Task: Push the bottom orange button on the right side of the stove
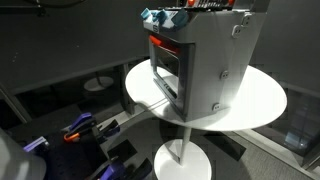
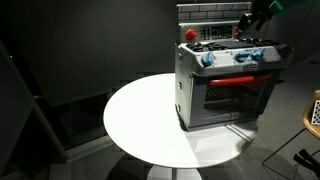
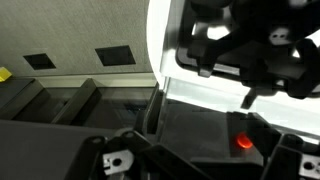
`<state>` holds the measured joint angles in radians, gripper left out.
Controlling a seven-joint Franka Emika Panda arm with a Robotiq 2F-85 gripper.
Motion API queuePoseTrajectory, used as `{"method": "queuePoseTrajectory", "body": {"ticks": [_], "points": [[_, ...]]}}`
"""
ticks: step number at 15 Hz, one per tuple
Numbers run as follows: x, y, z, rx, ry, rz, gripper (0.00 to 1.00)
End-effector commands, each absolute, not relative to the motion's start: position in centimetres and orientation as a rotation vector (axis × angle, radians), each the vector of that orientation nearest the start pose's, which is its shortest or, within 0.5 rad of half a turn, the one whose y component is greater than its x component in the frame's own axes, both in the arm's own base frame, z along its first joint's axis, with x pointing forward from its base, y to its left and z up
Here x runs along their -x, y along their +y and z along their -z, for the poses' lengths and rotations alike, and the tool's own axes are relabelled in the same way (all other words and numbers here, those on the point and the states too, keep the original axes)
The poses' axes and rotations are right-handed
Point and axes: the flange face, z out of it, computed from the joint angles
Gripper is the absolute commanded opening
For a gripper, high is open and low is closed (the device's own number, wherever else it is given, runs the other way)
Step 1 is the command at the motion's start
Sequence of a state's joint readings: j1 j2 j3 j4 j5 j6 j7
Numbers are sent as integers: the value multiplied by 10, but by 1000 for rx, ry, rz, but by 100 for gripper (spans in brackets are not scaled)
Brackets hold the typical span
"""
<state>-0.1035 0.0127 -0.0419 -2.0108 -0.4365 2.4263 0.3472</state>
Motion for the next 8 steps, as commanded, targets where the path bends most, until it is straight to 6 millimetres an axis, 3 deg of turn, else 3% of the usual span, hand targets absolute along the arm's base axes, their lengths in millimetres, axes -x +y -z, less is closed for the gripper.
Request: {"method": "queuePoseTrajectory", "body": {"ticks": [1, 8], "points": [[-595, -89, -495, 3339, 394, 774, 100], [-601, -94, -495, 3338, 397, 783, 100]]}}
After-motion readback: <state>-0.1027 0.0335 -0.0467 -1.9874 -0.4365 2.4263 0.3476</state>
